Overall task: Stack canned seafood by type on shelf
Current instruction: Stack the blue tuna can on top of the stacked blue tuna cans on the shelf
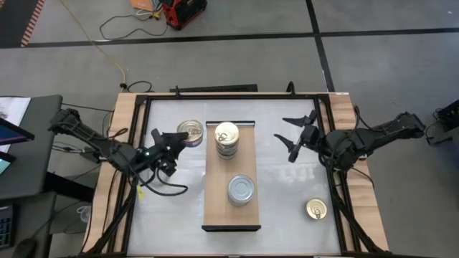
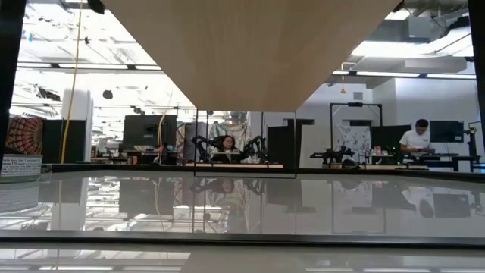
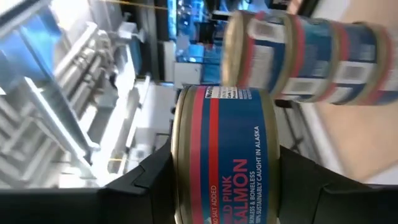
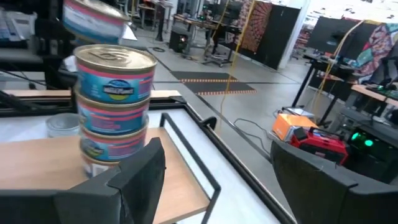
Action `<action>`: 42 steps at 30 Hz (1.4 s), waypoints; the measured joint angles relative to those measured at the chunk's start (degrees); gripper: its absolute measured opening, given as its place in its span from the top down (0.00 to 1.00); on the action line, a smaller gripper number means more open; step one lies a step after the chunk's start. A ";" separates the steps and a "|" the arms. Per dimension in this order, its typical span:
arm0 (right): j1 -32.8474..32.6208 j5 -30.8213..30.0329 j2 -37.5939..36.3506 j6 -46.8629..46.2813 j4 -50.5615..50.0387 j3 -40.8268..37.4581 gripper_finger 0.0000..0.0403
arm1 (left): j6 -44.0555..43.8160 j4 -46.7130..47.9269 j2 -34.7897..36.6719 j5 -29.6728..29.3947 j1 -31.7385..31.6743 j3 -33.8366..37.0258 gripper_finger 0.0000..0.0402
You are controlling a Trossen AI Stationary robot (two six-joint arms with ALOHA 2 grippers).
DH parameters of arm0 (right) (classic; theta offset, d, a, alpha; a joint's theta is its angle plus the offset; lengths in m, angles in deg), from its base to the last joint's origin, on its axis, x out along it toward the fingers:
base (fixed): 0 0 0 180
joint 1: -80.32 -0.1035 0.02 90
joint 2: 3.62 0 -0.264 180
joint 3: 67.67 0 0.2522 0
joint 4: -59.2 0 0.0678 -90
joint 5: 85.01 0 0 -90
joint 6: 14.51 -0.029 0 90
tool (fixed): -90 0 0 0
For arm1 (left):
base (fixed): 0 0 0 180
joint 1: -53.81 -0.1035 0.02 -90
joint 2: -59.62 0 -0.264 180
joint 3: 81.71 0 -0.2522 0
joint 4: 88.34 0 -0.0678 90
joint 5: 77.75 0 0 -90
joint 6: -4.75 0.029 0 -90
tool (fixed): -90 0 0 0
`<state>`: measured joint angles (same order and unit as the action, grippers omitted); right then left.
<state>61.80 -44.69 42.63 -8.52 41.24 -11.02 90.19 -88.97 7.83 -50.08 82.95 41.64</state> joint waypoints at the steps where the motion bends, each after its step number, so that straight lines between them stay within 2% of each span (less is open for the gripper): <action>1: 0.80 0.48 0.17 0.34 0.25 -0.01 0.22 | 2.07 -1.58 0.01 0.79 -0.01 0.00 0.51; 3: 2.41 1.63 0.36 0.51 0.65 -0.01 0.22 | 6.03 -4.36 0.04 3.38 -0.02 0.00 0.51; 7: 6.32 5.81 1.00 0.49 1.51 0.01 0.22 | 9.93 -6.50 -0.14 12.91 -0.77 -0.45 0.50; 11: 10.44 9.76 2.18 0.29 1.85 0.01 0.22 | 8.15 -5.08 -3.58 14.18 -3.93 -6.25 0.51; 19: 15.74 16.23 4.40 0.33 3.44 0.01 0.22 | -0.97 18.41 -12.19 22.61 -11.46 -22.12 0.51; 26: 15.95 16.80 4.73 0.51 3.34 0.01 0.22 | 0.84 19.77 -18.27 24.62 -14.91 -29.01 0.51; 30: 15.75 16.80 4.71 0.49 3.34 0.01 0.22 | -0.99 21.46 -21.89 24.12 -16.82 -32.36 0.51; 37: 13.90 16.80 4.75 0.51 3.34 0.01 0.22 | -11.80 37.37 -27.42 24.28 -18.23 -41.93 0.51; 42: 12.92 16.80 4.75 0.49 3.36 0.01 0.22 | -13.83 40.33 -28.76 24.48 -18.18 -45.22 0.51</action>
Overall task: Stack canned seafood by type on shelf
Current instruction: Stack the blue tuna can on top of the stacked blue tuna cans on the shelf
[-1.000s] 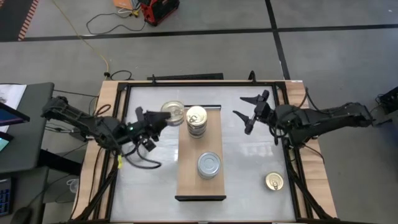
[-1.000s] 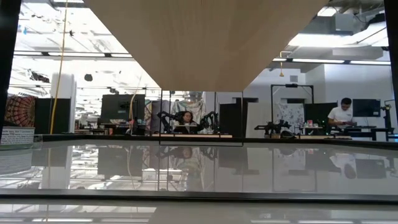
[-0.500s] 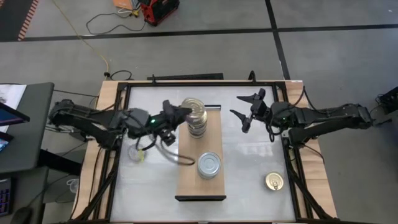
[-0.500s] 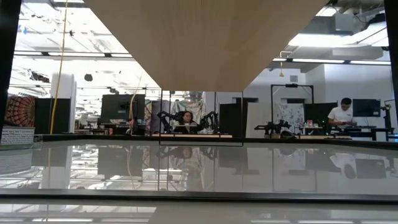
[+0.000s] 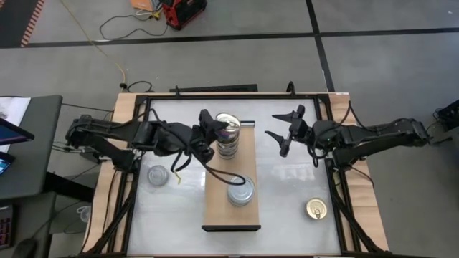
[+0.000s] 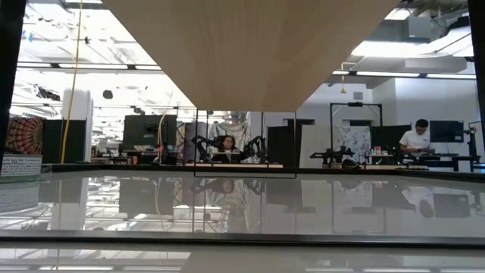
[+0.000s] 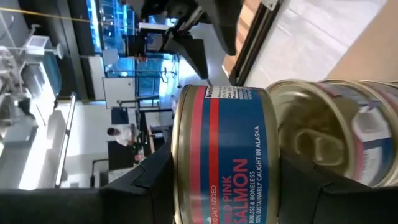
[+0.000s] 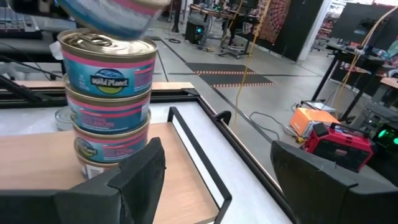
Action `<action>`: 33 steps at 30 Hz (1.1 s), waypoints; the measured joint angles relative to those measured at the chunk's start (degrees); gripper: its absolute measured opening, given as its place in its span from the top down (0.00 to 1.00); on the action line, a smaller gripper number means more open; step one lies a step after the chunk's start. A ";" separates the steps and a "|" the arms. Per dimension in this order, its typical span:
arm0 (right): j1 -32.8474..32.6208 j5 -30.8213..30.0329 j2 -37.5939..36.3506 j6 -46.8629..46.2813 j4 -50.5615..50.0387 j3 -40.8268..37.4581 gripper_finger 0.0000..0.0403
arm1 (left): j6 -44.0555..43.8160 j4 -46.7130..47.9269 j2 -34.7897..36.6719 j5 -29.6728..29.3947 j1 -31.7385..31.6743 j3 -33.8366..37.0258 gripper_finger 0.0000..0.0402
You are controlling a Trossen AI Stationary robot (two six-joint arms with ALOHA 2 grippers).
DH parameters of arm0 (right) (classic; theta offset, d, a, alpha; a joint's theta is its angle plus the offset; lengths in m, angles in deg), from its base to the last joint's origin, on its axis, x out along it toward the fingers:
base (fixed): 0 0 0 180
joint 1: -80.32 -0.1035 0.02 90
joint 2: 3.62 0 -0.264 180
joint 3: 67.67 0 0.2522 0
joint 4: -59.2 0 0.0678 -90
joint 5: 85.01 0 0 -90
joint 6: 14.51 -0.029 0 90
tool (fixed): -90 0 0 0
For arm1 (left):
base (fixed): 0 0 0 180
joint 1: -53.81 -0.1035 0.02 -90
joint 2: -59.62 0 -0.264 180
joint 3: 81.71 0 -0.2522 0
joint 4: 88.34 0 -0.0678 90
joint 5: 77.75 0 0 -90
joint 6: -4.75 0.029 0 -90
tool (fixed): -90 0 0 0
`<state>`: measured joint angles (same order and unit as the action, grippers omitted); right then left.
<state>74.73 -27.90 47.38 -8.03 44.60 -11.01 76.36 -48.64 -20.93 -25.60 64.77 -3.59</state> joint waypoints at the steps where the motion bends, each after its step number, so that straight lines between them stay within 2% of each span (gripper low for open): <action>1: -0.15 0.00 0.00 0.00 0.02 0.00 0.22 | 0.21 0.22 -0.07 -0.36 0.03 0.00 0.51; 10: -0.52 -0.02 0.00 -0.44 0.24 0.00 0.22 | -3.94 2.06 -0.18 -2.44 0.24 0.04 0.45; 33: -1.52 -0.04 0.00 -1.97 0.58 0.00 0.22 | -8.27 6.51 -0.16 -6.11 4.06 -0.16 0.44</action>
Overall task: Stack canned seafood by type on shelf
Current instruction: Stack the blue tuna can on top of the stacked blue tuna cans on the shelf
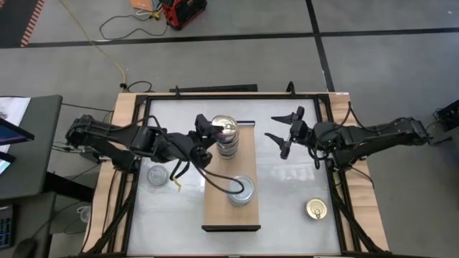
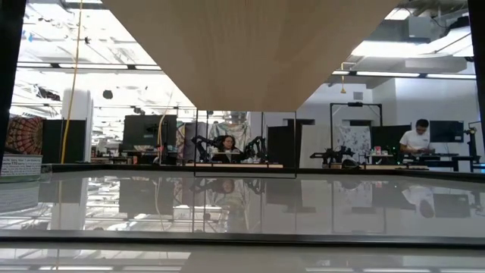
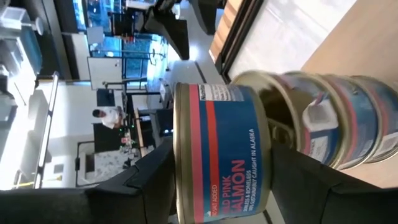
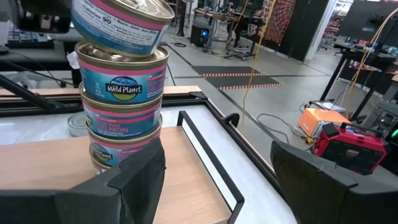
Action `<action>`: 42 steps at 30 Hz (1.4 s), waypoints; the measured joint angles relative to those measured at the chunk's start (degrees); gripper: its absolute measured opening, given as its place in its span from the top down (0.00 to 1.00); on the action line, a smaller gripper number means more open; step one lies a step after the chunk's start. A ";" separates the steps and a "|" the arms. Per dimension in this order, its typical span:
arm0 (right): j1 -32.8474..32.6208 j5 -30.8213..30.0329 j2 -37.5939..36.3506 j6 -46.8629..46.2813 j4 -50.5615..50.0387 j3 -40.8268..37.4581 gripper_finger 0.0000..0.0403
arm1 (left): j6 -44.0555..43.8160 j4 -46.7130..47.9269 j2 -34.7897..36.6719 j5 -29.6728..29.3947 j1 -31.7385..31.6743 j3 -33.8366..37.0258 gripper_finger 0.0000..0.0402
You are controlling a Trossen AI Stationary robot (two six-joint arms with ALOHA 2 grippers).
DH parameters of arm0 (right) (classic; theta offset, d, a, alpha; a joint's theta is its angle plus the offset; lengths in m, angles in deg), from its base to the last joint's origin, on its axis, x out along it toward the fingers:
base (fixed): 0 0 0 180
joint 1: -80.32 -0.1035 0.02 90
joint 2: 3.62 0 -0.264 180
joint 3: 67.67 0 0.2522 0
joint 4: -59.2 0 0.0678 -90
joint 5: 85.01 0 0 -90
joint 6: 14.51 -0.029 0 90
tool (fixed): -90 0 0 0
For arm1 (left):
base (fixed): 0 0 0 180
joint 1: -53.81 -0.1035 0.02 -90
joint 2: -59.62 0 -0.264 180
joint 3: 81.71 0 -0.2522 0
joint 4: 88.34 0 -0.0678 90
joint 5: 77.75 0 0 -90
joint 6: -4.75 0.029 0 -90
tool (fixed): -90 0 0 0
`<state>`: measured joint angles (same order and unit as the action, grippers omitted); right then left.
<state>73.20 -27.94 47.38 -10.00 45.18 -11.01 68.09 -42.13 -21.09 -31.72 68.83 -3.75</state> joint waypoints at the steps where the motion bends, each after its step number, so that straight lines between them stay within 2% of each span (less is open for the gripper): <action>1: 0.00 0.00 0.14 0.00 0.04 0.00 0.22 | 0.09 -0.01 0.00 -0.20 0.34 -0.02 0.44; 13: 0.00 0.00 3.80 1.59 3.71 -0.02 0.22 | -1.39 3.14 0.00 0.01 0.25 -0.08 0.44; 17: 0.00 0.00 3.47 1.56 3.84 -0.02 0.22 | -3.46 6.37 -0.02 0.46 0.25 -3.62 0.44; 23: 0.00 0.00 3.39 1.53 3.79 -0.02 0.22 | -7.64 9.80 0.02 5.17 0.24 -7.30 0.44; 29: 0.00 0.00 3.39 1.53 4.10 -0.02 0.22 | -8.02 10.30 -0.01 7.96 -0.10 -6.06 0.44; 34: 0.00 0.00 3.39 1.44 4.18 -0.02 0.22 | -7.06 6.49 -0.02 9.58 -0.73 -5.96 0.44; 37: -0.06 0.00 3.39 1.37 4.19 -0.02 0.22 | -9.51 8.00 -0.02 9.91 -2.16 -5.96 0.44; 42: -0.38 0.00 3.39 1.38 4.20 -0.02 0.22 | -10.28 8.89 -1.20 13.62 -3.95 -5.96 0.44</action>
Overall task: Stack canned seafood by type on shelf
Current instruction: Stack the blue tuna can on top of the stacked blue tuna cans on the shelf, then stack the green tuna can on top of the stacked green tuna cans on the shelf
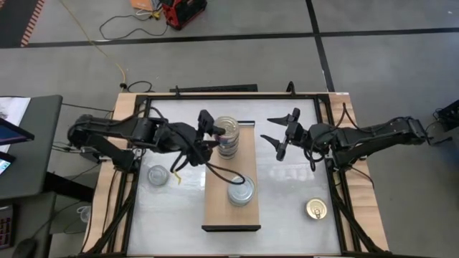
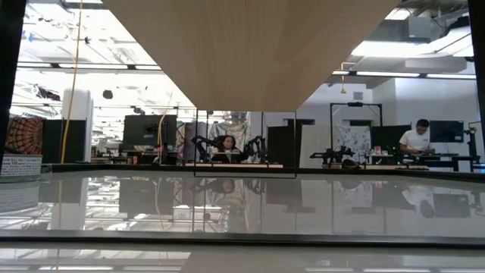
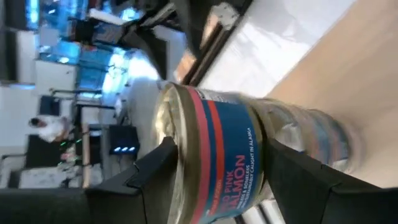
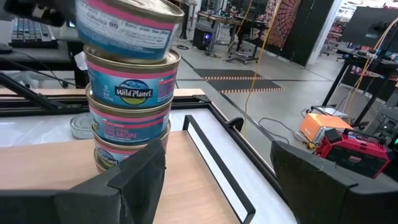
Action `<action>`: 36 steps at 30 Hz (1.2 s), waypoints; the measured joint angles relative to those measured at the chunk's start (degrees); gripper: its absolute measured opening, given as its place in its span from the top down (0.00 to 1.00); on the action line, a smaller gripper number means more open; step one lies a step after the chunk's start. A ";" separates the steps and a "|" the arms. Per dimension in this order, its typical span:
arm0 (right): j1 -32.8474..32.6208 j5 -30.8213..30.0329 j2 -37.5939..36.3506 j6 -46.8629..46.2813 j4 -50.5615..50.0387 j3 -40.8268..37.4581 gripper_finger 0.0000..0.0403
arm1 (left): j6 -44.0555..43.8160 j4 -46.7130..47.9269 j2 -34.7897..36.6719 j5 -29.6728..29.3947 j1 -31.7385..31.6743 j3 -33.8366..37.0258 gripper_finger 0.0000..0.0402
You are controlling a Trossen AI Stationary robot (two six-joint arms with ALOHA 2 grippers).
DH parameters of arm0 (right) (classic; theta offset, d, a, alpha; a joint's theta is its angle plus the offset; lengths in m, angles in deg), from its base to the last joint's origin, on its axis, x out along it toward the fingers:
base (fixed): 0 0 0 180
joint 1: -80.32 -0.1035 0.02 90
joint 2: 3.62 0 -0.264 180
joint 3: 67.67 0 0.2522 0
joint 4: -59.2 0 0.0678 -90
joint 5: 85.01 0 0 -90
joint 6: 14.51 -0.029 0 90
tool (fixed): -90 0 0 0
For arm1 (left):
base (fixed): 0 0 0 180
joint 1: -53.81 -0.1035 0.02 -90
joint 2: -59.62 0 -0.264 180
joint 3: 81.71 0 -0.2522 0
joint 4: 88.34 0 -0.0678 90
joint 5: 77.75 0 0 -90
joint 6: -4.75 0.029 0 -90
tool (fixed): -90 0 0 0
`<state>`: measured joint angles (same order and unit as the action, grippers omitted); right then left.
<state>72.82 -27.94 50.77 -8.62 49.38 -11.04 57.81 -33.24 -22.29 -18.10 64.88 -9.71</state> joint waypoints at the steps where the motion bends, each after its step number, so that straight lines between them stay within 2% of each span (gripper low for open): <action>1: -0.03 0.02 0.00 0.02 0.00 0.00 0.22 | 0.08 0.25 -0.46 0.36 0.00 0.00 0.44; 5: -0.01 0.00 0.00 0.19 -0.04 0.00 0.22 | 2.15 0.90 -1.69 -1.56 0.22 -0.02 0.44; 15: -0.01 0.02 0.00 0.15 -0.45 0.00 0.22 | -0.63 1.97 -1.44 -1.85 0.10 -0.07 0.44; 29: -0.18 0.01 0.00 -0.08 -0.56 0.00 0.22 | 0.62 0.73 -0.63 -3.61 2.00 -0.05 0.44; 33: -1.24 0.00 -0.08 -0.03 -0.99 0.00 0.22 | -4.37 2.16 1.05 -4.23 5.40 -0.98 0.44; 36: -2.09 -0.35 -0.97 -0.03 -2.18 0.00 0.22 | -10.79 6.27 3.03 -8.67 8.52 -0.98 0.44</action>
<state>70.73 -28.29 49.80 -8.64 47.19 -11.04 47.03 -26.97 -19.26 -26.77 73.40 -10.69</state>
